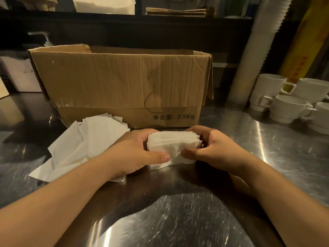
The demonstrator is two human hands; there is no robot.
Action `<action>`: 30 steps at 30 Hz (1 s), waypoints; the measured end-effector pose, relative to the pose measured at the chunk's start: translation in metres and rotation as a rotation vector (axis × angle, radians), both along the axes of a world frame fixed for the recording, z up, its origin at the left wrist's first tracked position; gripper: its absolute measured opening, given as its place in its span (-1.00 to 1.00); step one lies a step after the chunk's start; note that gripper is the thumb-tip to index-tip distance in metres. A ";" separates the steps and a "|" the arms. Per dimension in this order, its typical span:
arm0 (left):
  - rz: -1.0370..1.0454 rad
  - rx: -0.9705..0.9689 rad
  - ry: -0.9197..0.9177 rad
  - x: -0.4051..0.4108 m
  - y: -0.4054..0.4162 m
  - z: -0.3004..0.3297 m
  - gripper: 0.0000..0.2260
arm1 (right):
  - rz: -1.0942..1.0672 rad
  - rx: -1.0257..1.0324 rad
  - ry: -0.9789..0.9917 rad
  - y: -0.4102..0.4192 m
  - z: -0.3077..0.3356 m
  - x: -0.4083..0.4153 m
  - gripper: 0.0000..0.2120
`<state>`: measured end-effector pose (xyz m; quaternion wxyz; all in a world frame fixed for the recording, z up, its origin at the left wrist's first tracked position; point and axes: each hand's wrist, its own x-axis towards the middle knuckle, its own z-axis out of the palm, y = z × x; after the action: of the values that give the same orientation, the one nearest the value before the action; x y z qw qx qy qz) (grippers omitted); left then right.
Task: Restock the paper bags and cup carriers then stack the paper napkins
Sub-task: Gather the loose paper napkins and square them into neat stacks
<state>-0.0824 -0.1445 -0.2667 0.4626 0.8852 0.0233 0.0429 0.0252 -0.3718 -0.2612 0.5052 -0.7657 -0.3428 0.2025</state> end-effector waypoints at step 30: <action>-0.030 -0.074 -0.125 -0.002 0.001 -0.002 -0.65 | -0.064 -0.020 -0.093 0.004 0.001 -0.001 -0.63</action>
<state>-0.0840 -0.1436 -0.2692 0.4962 0.8633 -0.0173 0.0905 0.0239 -0.3679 -0.2605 0.4873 -0.7899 -0.3391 0.1539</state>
